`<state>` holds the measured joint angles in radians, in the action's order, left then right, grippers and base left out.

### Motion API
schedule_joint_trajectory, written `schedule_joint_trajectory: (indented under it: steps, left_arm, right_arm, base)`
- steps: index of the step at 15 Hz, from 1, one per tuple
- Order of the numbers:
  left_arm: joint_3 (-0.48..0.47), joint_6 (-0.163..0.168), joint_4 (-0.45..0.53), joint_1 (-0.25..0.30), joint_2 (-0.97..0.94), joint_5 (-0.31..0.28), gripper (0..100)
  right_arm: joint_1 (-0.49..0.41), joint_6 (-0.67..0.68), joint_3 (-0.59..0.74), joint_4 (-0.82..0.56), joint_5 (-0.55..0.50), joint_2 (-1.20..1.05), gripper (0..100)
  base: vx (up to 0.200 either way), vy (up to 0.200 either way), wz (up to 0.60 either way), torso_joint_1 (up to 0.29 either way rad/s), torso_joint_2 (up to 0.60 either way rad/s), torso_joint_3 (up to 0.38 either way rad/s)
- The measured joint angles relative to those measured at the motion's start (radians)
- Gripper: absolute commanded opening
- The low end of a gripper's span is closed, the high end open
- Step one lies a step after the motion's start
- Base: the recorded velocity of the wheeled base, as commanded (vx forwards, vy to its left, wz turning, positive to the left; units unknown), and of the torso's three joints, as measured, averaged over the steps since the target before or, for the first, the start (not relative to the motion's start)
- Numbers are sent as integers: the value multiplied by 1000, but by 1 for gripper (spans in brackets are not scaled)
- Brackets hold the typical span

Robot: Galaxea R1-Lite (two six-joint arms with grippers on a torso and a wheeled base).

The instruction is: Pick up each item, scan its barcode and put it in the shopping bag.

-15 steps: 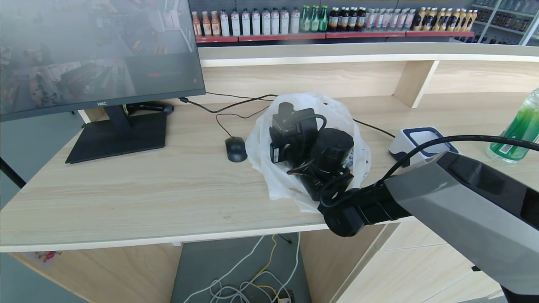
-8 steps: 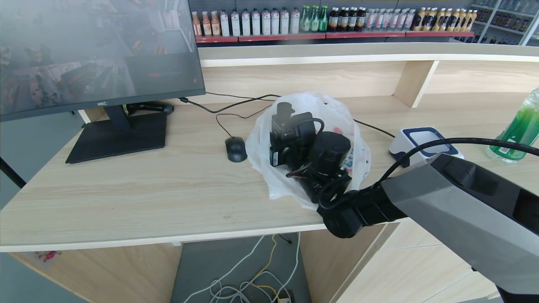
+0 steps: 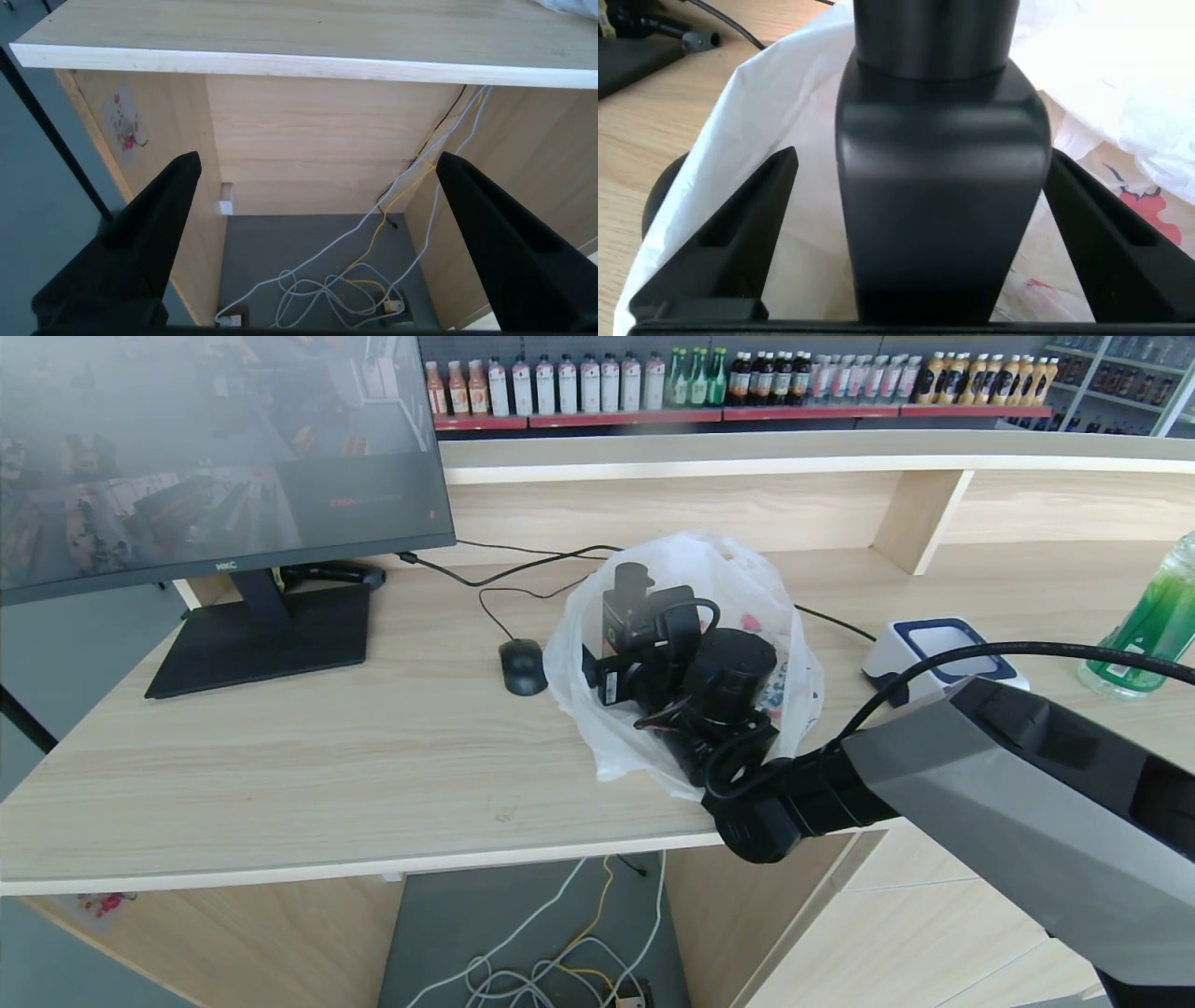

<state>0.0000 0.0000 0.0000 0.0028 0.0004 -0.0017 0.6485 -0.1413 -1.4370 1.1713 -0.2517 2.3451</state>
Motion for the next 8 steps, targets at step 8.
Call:
schedule_joint_trajectory:
  steps: [8]
  left_arm:
    - [0, 0, 0, 0, 0, 0, 100]
  right_arm:
    - [4, -49, 1, -1, -1, -42, 100]
  base:
    - [0, 0, 0, 0, 0, 0]
